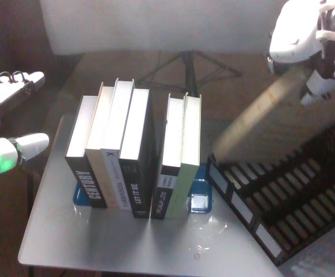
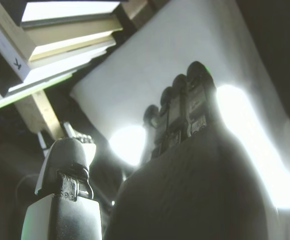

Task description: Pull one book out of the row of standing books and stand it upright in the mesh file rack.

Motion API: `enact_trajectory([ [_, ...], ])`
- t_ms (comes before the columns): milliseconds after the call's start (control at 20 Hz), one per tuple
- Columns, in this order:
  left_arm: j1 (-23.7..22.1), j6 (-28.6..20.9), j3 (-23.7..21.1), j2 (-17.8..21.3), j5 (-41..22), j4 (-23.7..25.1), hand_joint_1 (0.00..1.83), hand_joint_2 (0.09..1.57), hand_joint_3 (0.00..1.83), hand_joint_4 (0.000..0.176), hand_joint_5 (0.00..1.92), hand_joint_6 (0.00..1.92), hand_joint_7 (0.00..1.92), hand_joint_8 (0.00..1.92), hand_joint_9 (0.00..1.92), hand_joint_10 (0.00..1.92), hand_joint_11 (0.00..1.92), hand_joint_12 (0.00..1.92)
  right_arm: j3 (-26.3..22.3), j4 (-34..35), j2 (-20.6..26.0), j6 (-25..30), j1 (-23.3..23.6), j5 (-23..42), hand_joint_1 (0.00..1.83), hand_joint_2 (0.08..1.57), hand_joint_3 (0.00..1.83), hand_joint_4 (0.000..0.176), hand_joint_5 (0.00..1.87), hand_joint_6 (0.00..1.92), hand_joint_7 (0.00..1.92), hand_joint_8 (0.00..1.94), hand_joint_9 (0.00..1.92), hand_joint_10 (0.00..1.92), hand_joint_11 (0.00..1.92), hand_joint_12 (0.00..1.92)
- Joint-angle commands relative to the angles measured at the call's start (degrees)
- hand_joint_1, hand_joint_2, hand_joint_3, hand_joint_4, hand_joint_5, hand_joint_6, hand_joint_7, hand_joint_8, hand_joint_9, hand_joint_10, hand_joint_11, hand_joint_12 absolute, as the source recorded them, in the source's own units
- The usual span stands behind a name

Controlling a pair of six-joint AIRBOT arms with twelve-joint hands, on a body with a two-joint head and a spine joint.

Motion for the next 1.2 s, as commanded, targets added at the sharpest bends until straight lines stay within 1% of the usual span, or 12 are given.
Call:
enact_trajectory([
  [0,0.0,-0.3,0.5,0.3,-6.8,-1.0,0.33,1.29,0.00,0.114,0.00,0.00,0.00,0.00,0.00,0.00,0.00,0.00,0.4,-1.2,0.3,-0.3,0.3,-4.9,0.98,0.90,0.58,0.133,0.87,1.33,1.36,1.85,1.43,1.92,1.49,1.92],
  [50,0.0,-0.4,0.5,0.3,-6.9,-1.0,0.32,1.29,0.00,0.110,0.00,0.00,0.00,0.00,0.00,0.00,0.00,0.00,0.4,-1.2,0.3,-0.3,0.2,-4.9,0.97,0.99,0.42,0.121,0.84,1.32,1.31,1.87,1.40,1.92,1.46,1.92],
  [100,0.0,-0.4,0.6,0.3,-6.9,-1.0,0.33,1.29,0.00,0.108,0.00,0.00,0.00,0.00,0.00,0.00,0.00,0.00,0.5,-1.3,0.3,-0.3,0.2,-4.9,1.09,1.05,0.28,0.000,0.85,1.26,1.27,1.80,1.35,1.92,1.41,1.92],
  [150,0.0,-0.4,0.6,0.3,-6.8,-1.0,0.35,1.29,0.00,0.105,0.00,0.00,0.00,0.00,0.00,0.00,0.00,0.00,0.5,-1.4,0.3,-0.3,0.2,-4.9,1.08,1.11,0.17,0.000,0.83,1.27,1.22,1.78,1.28,1.92,1.31,1.92],
  [250,0.0,-0.4,0.6,0.2,-6.9,-1.0,0.35,1.29,0.00,0.102,0.00,0.00,0.00,0.00,0.00,0.00,0.00,0.00,0.6,-1.7,0.3,-0.3,0.2,-4.9,0.93,1.15,0.13,0.161,0.79,1.34,1.28,1.85,1.38,1.92,1.45,1.92],
  [400,0.0,-0.5,0.8,0.1,-7.0,-1.0,0.35,1.29,0.00,0.101,0.00,0.00,0.00,0.00,0.00,0.00,0.00,0.00,0.4,-2.8,0.3,-0.3,0.2,-4.9,0.66,1.03,0.28,0.176,0.94,1.64,1.41,1.94,1.57,1.92,1.71,1.92],
  [500,0.0,-0.6,0.9,-0.1,-7.0,-1.0,0.35,1.29,0.00,0.100,0.00,0.00,0.00,0.00,0.00,0.00,0.00,0.00,0.4,-3.0,0.3,-0.2,0.3,-4.9,0.87,1.19,0.14,0.176,0.72,1.48,1.47,1.93,1.62,1.92,1.73,1.92],
  [550,0.1,-0.6,0.9,-0.2,-7.0,-1.0,0.35,1.29,0.00,0.092,0.00,0.00,0.00,0.00,0.00,0.00,0.00,0.00,0.6,-3.0,0.4,-0.1,0.3,-4.9,0.92,1.03,0.45,0.146,0.76,1.48,1.44,1.94,1.63,1.92,1.75,1.92],
  [850,0.2,-0.8,1.0,-0.2,-7.1,-1.0,0.36,1.29,0.00,0.102,0.00,0.00,0.00,0.00,0.00,0.00,0.00,0.00,1.3,-3.8,0.4,0.6,0.3,-5.2,1.03,1.07,0.05,0.176,1.02,0.98,1.39,1.94,1.59,1.92,1.68,1.92],
  [900,0.2,-0.8,1.0,-0.2,-7.1,-1.0,0.36,1.29,0.00,0.106,0.00,0.00,0.00,0.00,0.00,0.00,0.00,0.00,1.3,-3.8,0.4,0.6,0.2,-5.3,1.11,1.09,0.03,0.000,1.00,0.97,1.27,1.91,1.48,1.92,1.56,1.92],
  [950,0.2,-0.8,0.9,-0.2,-7.1,-1.0,0.35,1.29,0.00,0.102,0.00,0.00,0.00,0.00,0.00,0.00,0.00,0.00,1.3,-3.8,0.4,0.6,0.2,-5.3,1.19,1.22,0.01,0.000,0.71,1.18,0.91,1.58,0.80,1.73,0.75,1.92],
  [1150,0.3,-0.8,1.0,-0.2,-7.2,-1.0,0.35,1.29,0.00,0.087,0.00,0.00,0.00,0.00,0.00,0.00,0.00,0.00,1.3,-3.9,0.8,0.6,0.2,-5.4,1.13,1.18,0.00,0.000,0.43,0.52,0.47,0.17,0.28,0.87,0.02,1.76],
])
